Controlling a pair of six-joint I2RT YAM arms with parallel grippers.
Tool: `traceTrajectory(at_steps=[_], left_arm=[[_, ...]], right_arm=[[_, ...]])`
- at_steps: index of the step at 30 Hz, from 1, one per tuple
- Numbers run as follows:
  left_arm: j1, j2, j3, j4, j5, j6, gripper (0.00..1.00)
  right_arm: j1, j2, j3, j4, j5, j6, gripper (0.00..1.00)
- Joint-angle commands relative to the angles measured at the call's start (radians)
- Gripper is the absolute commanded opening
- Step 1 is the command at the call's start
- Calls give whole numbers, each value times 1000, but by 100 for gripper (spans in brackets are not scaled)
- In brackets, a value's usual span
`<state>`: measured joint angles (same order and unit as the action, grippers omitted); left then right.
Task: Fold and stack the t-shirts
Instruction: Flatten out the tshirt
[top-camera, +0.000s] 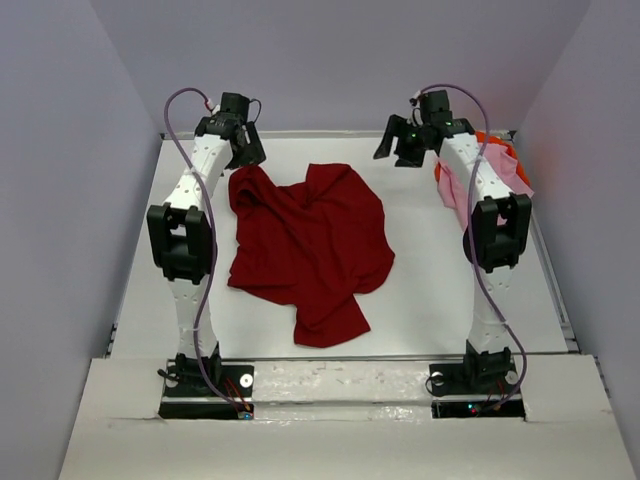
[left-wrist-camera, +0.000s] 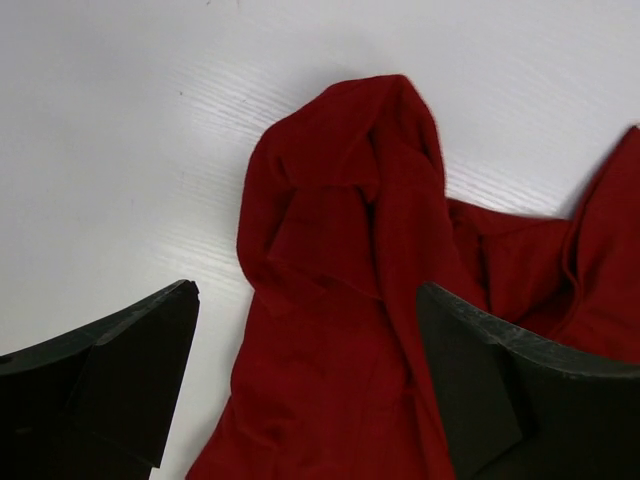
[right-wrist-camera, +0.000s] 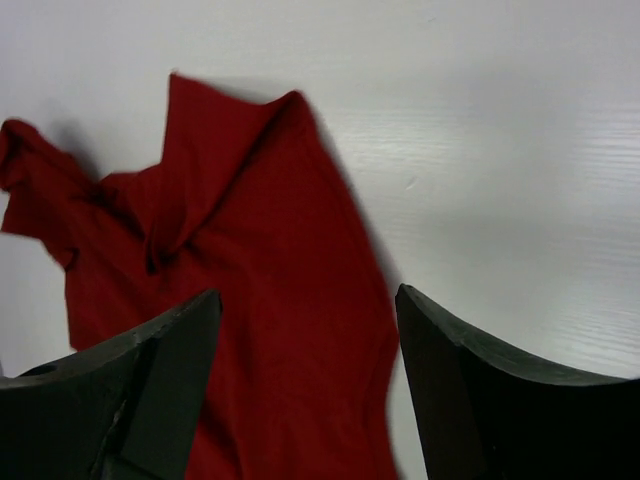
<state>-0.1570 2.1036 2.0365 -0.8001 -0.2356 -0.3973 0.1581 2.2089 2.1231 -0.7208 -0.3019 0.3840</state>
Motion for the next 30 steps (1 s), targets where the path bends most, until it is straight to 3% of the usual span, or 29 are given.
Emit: traceTrajectory(at_steps=[1, 3, 6, 10, 16, 21, 25, 30], left_arm=[[-25, -111, 4, 32, 10, -12, 99], [-38, -122, -1, 27, 12, -20, 99], [-56, -146, -9, 29, 13, -32, 99], [-65, -160, -10, 13, 27, -46, 99], [-82, -191, -73, 9, 101, -55, 99], [-108, -153, -76, -69, 39, -49, 99], [-111, -76, -50, -122, 32, -45, 99], [-119, 65, 1, -230, 36, -35, 99]], right_arm=[[144, 15, 46, -46, -203, 29, 79], [216, 122, 137, -72, -322, 71, 79], [271, 218, 188, -69, -414, 153, 68], [290, 355, 207, -69, -433, 168, 76], [290, 390, 138, -80, -295, 131, 75], [281, 388, 110, -109, -194, 99, 54], [271, 370, 83, -131, -164, 64, 62], [262, 336, 15, -103, -166, 47, 63]])
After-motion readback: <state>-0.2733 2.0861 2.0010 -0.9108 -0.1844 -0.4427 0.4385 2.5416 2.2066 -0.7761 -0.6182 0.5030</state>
